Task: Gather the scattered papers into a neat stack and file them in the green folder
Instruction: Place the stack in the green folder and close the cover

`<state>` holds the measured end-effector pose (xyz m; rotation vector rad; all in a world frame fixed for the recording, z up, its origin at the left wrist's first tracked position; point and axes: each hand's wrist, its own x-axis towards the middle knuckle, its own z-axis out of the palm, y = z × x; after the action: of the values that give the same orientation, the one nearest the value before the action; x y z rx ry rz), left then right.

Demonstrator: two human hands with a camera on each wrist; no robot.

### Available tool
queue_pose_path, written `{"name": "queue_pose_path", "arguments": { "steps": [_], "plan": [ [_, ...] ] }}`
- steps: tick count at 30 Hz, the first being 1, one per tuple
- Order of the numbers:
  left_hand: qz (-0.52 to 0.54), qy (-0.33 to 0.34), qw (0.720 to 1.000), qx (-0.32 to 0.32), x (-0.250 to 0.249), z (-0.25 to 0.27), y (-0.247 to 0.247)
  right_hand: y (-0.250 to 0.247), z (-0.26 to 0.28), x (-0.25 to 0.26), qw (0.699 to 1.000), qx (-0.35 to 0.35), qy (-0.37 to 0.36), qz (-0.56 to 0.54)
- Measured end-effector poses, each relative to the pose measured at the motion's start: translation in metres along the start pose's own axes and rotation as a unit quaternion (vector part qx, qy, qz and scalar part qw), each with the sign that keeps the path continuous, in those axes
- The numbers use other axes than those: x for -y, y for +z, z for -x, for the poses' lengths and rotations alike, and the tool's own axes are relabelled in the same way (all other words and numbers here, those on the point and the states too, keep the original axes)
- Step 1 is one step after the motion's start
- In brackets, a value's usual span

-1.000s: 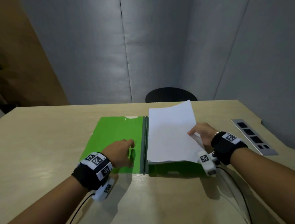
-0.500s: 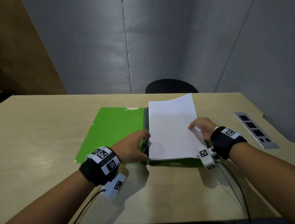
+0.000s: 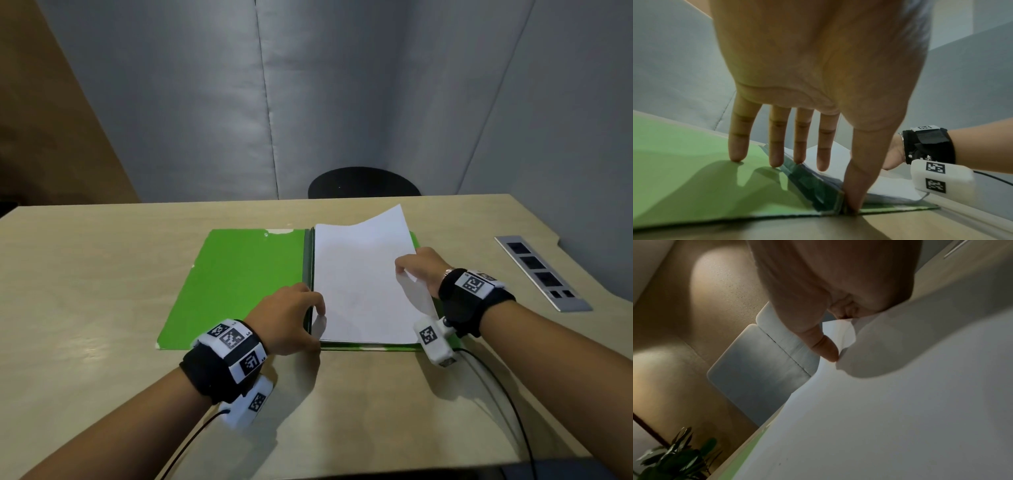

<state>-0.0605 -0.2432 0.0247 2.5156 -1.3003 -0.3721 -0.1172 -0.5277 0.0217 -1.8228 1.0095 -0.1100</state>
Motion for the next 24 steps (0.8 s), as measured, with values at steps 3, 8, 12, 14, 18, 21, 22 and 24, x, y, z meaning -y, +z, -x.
{"name": "queue_pose_path", "arguments": {
  "steps": [3,8,12,14,18,21,22,24],
  "plan": [
    [-0.004,0.002,1.0,0.001,-0.001,0.0,-0.001,-0.003,-0.001,0.001,1.0,0.001,0.009,0.027],
    [-0.005,-0.006,1.0,0.003,-0.004,0.001,-0.002,-0.015,-0.004,-0.005,0.997,0.0,0.007,0.072],
    [-0.009,-0.005,1.0,0.003,-0.004,-0.001,-0.002,-0.02,-0.006,-0.01,0.997,-0.013,0.009,0.078],
    [-0.011,-0.003,1.0,-0.007,-0.006,-0.002,-0.001,-0.022,-0.006,-0.012,0.997,-0.013,0.007,0.075],
    [0.008,-0.015,1.0,0.001,-0.007,0.002,-0.008,-0.028,-0.001,-0.015,0.991,-0.017,-0.045,0.127],
    [0.094,-0.097,0.99,-0.051,0.012,0.004,-0.032,-0.039,0.007,-0.022,0.964,-0.025,-0.103,0.244],
    [0.09,-0.14,0.983,-0.079,0.028,0.004,-0.041,-0.043,0.009,-0.025,0.957,-0.02,-0.108,0.268],
    [-0.007,-0.26,0.963,-0.071,0.063,0.01,-0.059,-0.049,0.011,-0.032,0.948,-0.004,-0.115,0.298]
  ]
}}
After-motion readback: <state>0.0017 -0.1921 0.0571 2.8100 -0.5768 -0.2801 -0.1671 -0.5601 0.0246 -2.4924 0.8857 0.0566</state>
